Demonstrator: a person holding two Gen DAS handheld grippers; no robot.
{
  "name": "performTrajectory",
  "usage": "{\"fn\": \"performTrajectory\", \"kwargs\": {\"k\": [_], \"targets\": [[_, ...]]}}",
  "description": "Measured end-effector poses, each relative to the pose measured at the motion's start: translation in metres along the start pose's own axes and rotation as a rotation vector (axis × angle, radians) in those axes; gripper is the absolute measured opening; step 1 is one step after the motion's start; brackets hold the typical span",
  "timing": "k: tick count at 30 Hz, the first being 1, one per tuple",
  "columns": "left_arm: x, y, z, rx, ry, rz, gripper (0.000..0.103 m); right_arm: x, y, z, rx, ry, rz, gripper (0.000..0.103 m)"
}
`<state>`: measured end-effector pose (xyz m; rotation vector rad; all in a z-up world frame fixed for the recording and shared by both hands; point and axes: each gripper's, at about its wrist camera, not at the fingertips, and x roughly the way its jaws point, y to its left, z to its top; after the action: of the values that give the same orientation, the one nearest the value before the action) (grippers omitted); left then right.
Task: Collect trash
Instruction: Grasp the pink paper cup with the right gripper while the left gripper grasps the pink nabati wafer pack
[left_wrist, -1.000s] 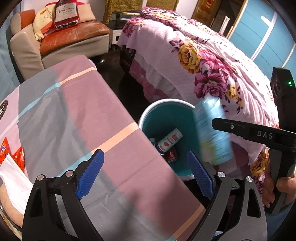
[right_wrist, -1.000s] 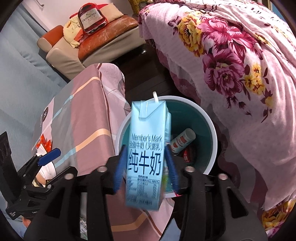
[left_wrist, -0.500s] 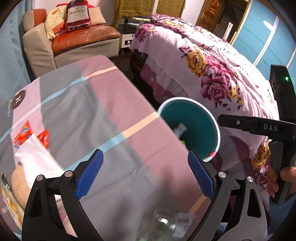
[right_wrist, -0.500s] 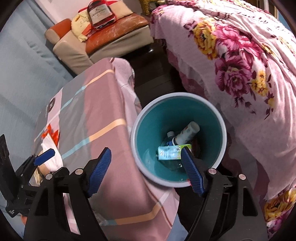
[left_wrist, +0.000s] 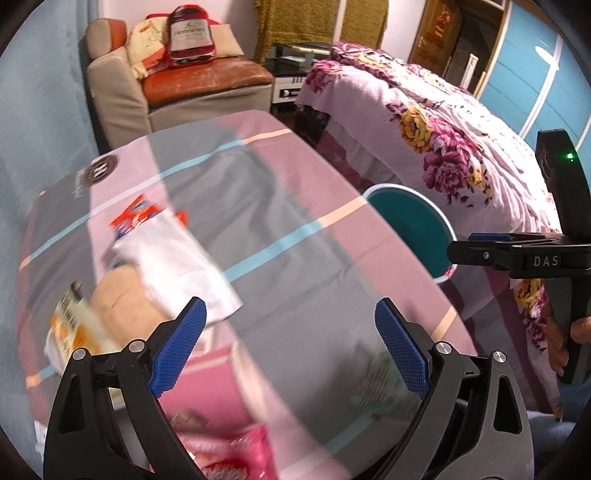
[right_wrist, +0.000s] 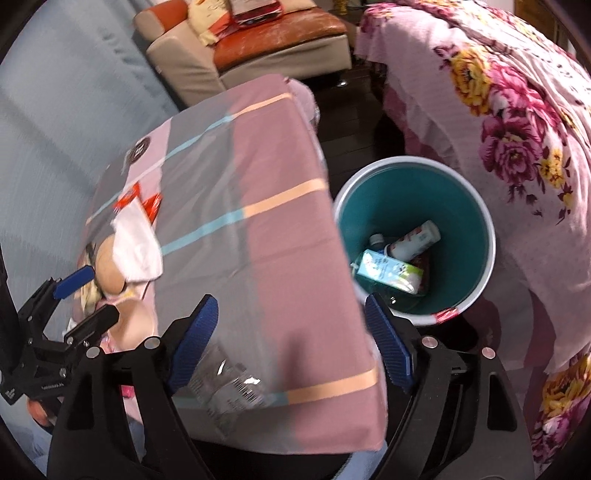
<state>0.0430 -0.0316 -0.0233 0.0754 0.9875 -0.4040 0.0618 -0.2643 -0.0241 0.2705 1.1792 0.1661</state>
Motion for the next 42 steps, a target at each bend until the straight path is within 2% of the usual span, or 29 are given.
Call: {"fn": "performTrajectory", "kwargs": {"k": [6,14,20,24,33,39,42], "targets": [[-0.022,0.025,-0.030,-0.030,-0.004,0.028,0.093,0.008,0.043,-0.016,-0.085,0.042,0.011,0.078],[-0.036,0.070,-0.077,-0.080,0.050,0.104,0.093,0.020,0.099,-0.033,-0.263,0.103,-0.024,0.079],[-0.031,0.100,-0.109,-0.166,0.089,0.088,0.093,0.032,0.143,-0.035,-0.410,0.151,-0.038,0.079],[-0.026,0.114,-0.124,-0.208,0.101,0.068,0.093,0.041,0.183,-0.035,-0.559,0.180,-0.047,0.079],[-0.023,0.132,-0.142,-0.224,0.116,0.025,0.093,0.075,0.255,-0.036,-0.858,0.265,-0.017,0.079],[-0.016,0.138,-0.147,-0.227,0.126,0.001,0.093,0.105,0.282,-0.035,-0.962,0.358,0.022,0.079],[-0.013,0.138,-0.149,-0.223,0.136,-0.006,0.093,0.121,0.285,-0.039,-0.995,0.409,0.016,0.073]]}}
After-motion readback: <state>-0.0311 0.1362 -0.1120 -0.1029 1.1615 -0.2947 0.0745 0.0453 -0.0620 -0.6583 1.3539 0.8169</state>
